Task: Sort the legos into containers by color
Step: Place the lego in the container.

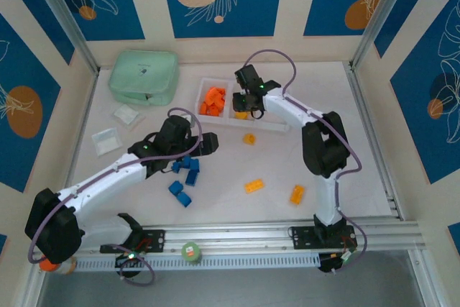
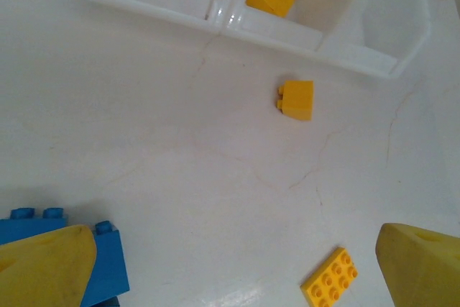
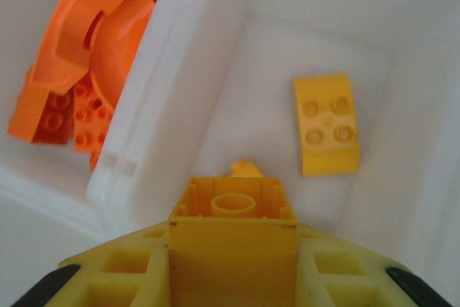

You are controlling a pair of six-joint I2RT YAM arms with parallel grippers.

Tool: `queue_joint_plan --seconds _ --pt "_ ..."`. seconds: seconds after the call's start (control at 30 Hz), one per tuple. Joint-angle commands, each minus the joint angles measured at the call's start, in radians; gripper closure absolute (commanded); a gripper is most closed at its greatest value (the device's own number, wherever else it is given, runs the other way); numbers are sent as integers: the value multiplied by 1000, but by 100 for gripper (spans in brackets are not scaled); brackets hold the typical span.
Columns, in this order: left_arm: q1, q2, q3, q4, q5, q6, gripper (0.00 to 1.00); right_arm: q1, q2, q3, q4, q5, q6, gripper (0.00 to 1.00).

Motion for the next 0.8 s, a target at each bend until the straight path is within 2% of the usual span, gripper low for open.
queue_joint_plan --seconds 0.0,0.1,0.17,0.33,0.5,0.77 --pt "26 -17 43 -19 41 23 1 -30 74 96 -24 -8 -13 71" --pt "29 -15 48 -14 52 22 1 -52 131 167 -54 -34 4 66" --pt "32 -14 51 -16 50 22 1 -59 153 212 -69 -79 5 56" --pt "34 -14 52 -13 57 20 1 -46 117 217 -81 -74 -9 51" --pt "34 -19 51 -11 72 15 1 -38 -3 103 -47 -128 -9 51" --pt "27 -42 -3 13 90 -14 1 0 -233 -207 19 -162 4 46"
